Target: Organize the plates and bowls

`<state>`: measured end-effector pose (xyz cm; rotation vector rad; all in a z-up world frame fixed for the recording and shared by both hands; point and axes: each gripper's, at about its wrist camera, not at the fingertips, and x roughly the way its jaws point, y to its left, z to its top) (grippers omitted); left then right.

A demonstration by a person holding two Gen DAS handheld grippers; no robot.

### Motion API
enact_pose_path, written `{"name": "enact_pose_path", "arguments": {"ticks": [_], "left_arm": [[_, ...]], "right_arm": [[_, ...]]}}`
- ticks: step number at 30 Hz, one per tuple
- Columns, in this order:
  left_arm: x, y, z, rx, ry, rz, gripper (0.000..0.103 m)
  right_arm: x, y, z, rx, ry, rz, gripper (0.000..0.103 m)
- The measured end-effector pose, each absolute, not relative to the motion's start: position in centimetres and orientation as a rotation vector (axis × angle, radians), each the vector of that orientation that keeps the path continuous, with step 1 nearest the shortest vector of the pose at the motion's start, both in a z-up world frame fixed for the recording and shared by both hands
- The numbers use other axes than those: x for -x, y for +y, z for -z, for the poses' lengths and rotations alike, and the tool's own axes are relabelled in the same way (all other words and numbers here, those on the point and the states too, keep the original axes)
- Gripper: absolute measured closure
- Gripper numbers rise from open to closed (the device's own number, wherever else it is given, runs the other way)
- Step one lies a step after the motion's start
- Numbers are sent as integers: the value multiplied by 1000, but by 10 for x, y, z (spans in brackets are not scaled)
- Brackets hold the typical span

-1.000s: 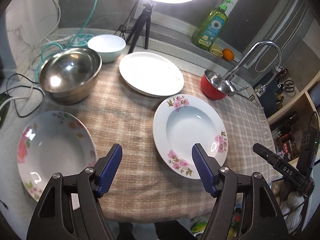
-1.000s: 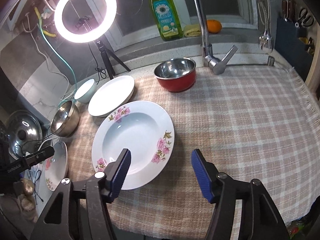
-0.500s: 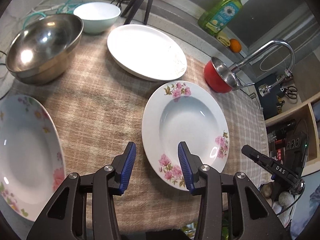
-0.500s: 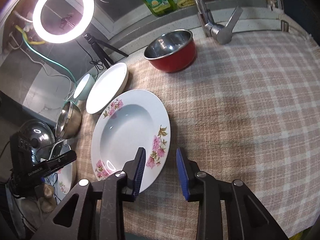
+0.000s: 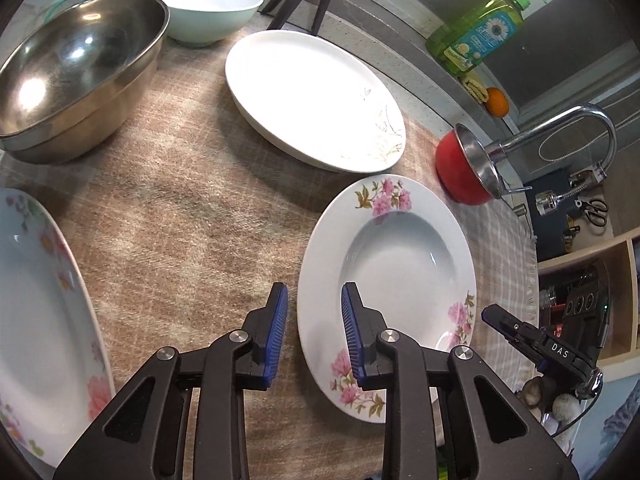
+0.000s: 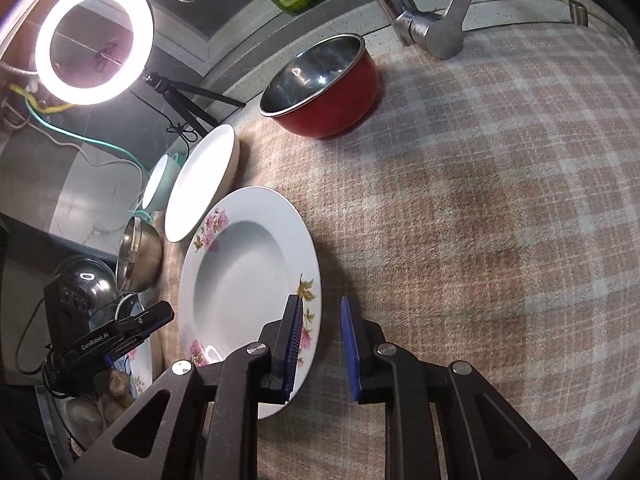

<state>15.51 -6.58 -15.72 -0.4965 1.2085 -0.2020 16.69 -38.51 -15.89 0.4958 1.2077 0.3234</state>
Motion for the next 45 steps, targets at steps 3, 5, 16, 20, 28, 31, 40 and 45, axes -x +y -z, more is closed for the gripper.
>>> {"name": "enact_pose_path", "arguments": {"ticks": [3,5,16,20,28,31,40,45], "left_arm": [[-157,-64,160,504,1214,199,81],[-159,-64,161,506,1216,198,81],[-165,-61,167,526,1234,199,83],[-168,-62,168,523,1238,204,85],[-171,-64,171,528,1245,219,89],[-172,-64,171,524,1246,223,89],[-172,-68,170,494,1247,221,89],[-171,-68,170,501,1248,219,89]], "right_arm": [[-171,-385,163,-507,1221,-333,89],[-172,-385,165,-514,1228,-344,90],[-182,-380,171,-536,1242,-366,94],[-186,-376,173,-533,1249,-364,95],[-188,-377,174,-536,1256,-370,96],[-189,-378,175,-544,1258,-371,96],[-187,-378,175,-548,1259,-371,95],[-185,-379,175,-557,1261,-370,95]]}}
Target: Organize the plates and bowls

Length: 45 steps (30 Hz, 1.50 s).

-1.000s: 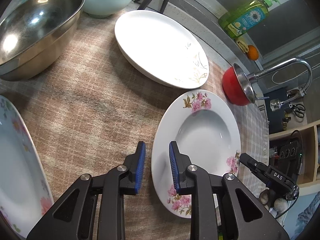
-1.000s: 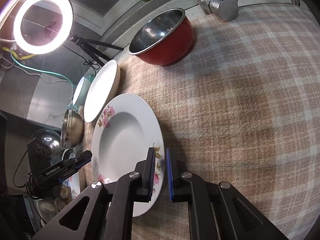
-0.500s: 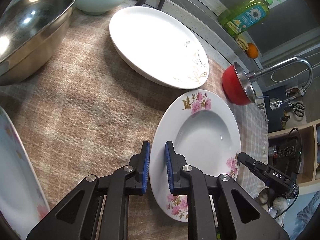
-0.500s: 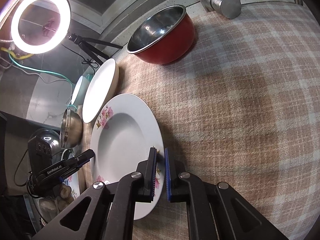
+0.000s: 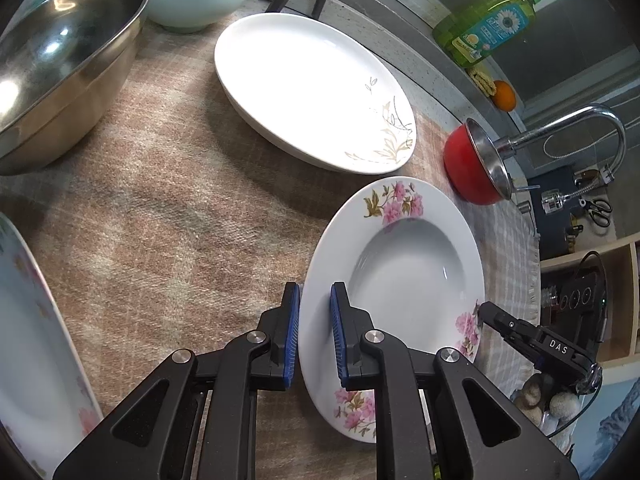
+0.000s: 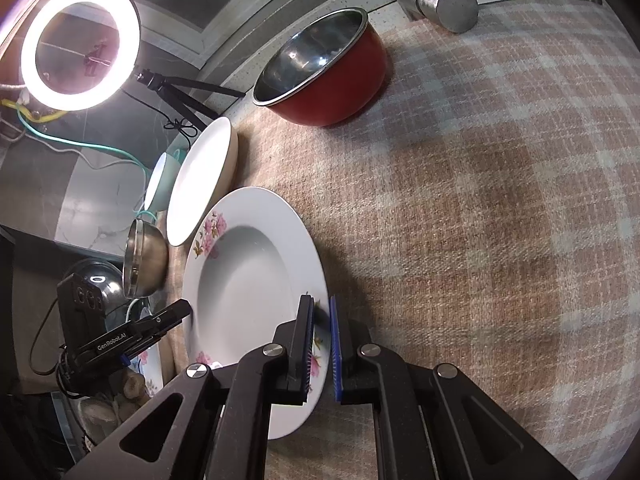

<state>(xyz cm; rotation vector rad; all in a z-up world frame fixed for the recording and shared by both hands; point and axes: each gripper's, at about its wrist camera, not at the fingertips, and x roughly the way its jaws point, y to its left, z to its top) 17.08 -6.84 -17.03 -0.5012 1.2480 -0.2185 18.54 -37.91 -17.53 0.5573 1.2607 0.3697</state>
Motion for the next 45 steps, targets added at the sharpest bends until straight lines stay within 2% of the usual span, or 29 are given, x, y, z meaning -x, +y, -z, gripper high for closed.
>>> {"name": "enact_pose_path", "arguments": {"ticks": [45], "left_arm": [[-121,-59,168,477,1265,208,89]], "right_arm": [[-126,-363,179,-568,1278,-355,95]]}}
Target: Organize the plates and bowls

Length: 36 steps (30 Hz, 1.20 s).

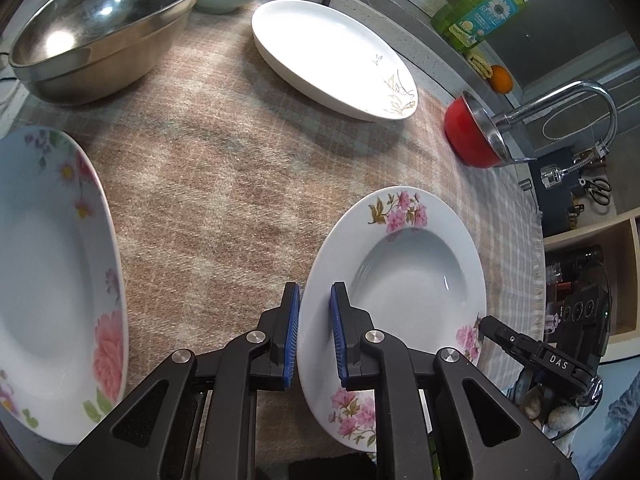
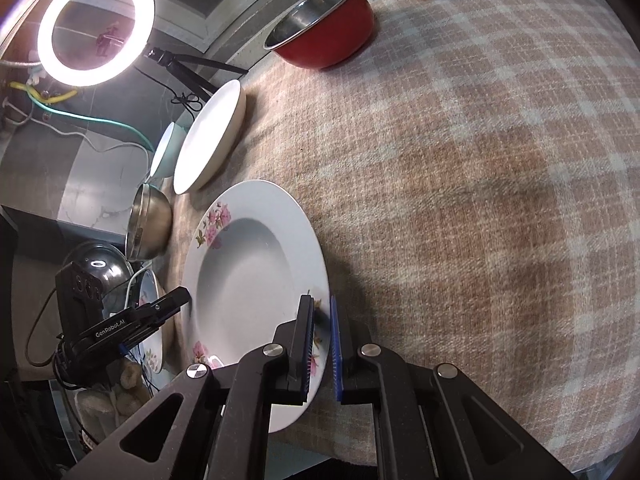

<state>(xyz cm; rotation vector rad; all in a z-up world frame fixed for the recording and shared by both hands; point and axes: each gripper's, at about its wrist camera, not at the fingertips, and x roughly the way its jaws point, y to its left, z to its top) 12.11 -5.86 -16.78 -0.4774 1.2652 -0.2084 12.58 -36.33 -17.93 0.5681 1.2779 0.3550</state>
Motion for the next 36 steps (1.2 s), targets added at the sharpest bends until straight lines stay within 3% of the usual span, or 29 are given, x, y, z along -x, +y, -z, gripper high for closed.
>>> {"name": "enact_pose_path", "arguments": {"ticks": [36], "left_arm": [[-116,-51,157,428,1226,177,89]], "right_arm": [[-103,-372,171,-533,1266,-312,93]]}}
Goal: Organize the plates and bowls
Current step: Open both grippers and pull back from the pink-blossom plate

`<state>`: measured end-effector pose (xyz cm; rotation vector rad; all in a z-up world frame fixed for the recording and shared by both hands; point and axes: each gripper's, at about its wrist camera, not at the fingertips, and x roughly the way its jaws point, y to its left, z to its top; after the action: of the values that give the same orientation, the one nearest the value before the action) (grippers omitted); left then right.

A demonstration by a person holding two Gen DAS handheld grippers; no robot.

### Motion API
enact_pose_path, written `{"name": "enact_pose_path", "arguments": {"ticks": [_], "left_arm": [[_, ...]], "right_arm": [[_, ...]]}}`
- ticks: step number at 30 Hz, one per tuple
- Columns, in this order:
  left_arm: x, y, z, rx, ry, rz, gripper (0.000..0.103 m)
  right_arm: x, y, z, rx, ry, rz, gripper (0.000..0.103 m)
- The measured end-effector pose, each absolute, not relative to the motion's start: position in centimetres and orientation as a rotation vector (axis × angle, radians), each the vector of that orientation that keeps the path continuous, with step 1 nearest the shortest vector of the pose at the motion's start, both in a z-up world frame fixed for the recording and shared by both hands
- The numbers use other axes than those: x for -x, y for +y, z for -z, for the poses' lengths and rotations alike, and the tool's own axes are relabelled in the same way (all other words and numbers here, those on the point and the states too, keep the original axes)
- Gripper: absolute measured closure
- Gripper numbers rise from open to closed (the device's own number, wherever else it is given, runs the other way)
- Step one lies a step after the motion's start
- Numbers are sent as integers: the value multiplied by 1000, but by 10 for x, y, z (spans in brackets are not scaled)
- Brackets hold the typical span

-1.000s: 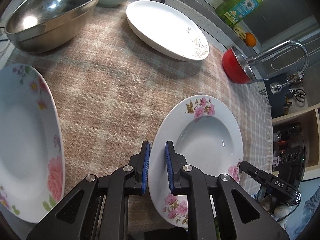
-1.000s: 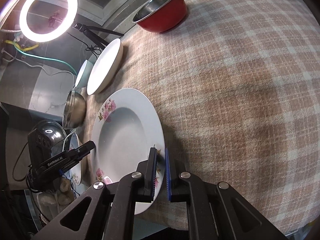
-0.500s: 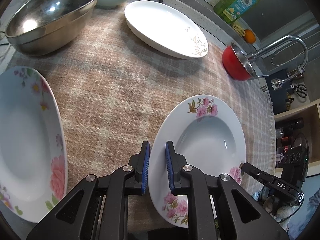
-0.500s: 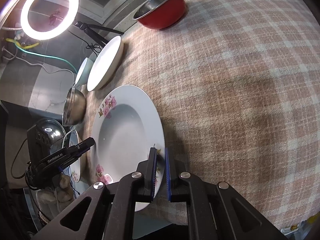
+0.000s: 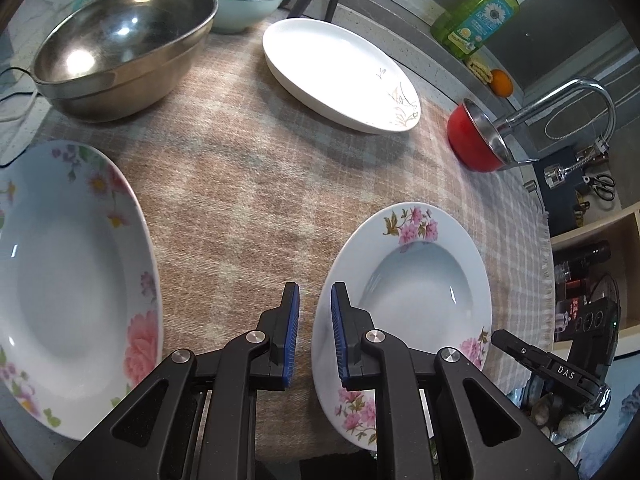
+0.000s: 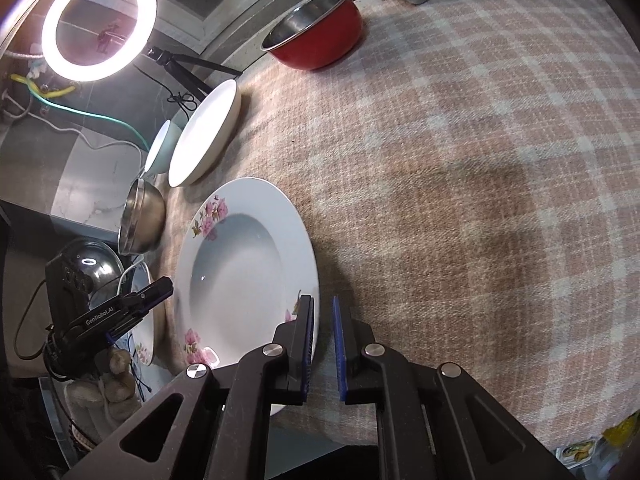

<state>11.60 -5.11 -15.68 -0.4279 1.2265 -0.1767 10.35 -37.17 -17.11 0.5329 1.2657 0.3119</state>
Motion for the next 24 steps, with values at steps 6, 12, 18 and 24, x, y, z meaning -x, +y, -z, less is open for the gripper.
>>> {"name": "enact_pose_path", "arguments": {"ticks": [6,12,18,24], "left_arm": [[-107,-49,145,422,1190,183,89],[-97,-38,135,431,1162,178,89],[-84,-27,129,440,1142,165,89],[-71,-15,124,455,1125,152,89]], "right_arm": [[-99,-375,160,-512,1245,-292,93],[-94,-364,144,-463,1203,-292,77],[-91,-348,134,-412,1169,-301,66],[-91,-331,128,-394,1155,-323,60]]}}
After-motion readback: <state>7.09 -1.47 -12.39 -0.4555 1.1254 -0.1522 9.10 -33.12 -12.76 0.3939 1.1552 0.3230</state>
